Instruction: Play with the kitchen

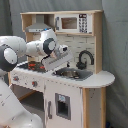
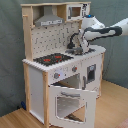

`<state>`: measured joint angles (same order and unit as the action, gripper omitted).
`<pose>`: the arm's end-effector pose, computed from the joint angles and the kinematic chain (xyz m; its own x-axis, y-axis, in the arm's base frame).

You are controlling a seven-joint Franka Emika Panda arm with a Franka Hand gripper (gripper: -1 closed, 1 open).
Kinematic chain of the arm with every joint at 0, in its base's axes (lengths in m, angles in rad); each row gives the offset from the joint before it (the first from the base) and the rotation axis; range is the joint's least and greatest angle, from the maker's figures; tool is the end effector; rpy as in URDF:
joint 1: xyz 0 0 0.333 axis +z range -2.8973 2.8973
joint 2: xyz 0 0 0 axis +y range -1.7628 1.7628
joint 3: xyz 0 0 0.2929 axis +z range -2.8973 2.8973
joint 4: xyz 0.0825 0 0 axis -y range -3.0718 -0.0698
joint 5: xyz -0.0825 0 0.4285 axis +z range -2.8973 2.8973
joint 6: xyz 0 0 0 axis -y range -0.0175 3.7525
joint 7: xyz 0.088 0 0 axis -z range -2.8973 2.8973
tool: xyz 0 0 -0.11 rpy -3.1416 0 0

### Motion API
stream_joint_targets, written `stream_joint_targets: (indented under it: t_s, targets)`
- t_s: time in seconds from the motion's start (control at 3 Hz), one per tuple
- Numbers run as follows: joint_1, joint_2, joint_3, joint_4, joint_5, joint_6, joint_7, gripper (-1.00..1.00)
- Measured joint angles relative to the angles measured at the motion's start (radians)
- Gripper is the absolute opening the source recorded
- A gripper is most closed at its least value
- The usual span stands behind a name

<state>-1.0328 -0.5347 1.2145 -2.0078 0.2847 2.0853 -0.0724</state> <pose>0.5539 0.1843 0.5065 0.9409 0.1957 0.2763 0.1300 -0.9623 0.2389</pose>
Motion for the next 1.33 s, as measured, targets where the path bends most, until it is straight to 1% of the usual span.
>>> stream_joint_targets:
  t_s: [0.33,0.67,1.0,1.33]
  targets:
    - [-0.025,0.051,0.029,0.004,0.000,0.004,0.077,1.00]
    - [-0.076,0.080,0.078,0.037,0.000,0.004,0.141,1.00]
    - [-0.145,0.092,0.145,0.062,0.000,0.004,0.166,1.00]
    - [-0.224,0.095,0.223,0.070,0.000,0.005,0.179,1.00]
